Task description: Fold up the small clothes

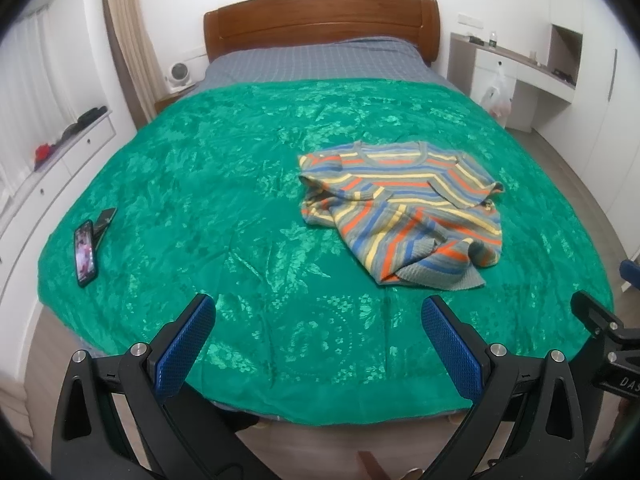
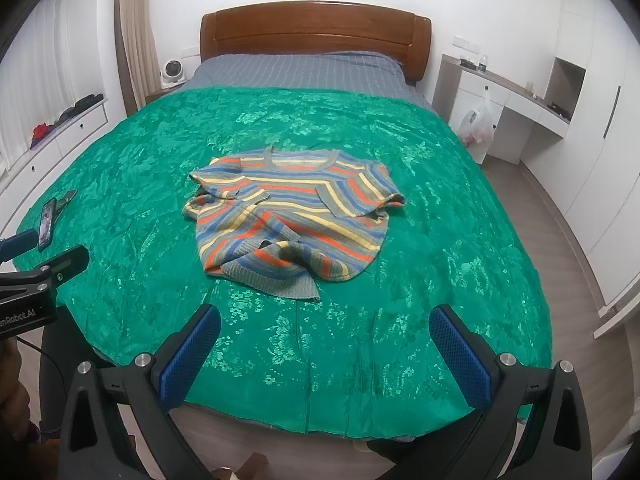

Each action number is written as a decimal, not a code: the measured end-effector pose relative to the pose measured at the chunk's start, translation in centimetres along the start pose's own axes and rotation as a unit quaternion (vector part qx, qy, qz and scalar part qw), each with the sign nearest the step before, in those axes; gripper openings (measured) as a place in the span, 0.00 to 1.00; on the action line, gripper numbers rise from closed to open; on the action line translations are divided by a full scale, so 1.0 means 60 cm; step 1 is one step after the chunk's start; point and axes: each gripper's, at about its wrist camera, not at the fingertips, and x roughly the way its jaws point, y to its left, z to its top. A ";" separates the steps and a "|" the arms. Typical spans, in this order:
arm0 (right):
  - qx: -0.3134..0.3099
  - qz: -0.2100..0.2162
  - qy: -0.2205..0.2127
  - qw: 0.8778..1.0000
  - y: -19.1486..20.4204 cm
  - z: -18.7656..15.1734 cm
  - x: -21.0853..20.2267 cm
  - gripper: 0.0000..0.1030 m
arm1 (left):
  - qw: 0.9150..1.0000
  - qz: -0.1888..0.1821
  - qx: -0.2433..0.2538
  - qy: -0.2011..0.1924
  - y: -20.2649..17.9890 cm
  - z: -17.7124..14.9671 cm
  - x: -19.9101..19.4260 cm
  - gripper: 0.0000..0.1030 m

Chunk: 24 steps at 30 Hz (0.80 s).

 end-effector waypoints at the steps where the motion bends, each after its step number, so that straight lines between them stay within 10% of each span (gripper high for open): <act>1: 0.001 -0.001 -0.001 1.000 -0.002 0.000 -0.001 1.00 | 1.000 0.001 -0.001 0.000 0.003 -0.001 0.000 1.00; 24: 0.011 0.003 -0.001 1.000 -0.016 -0.004 0.002 1.00 | 1.000 0.007 -0.005 0.003 0.014 -0.001 0.017 1.00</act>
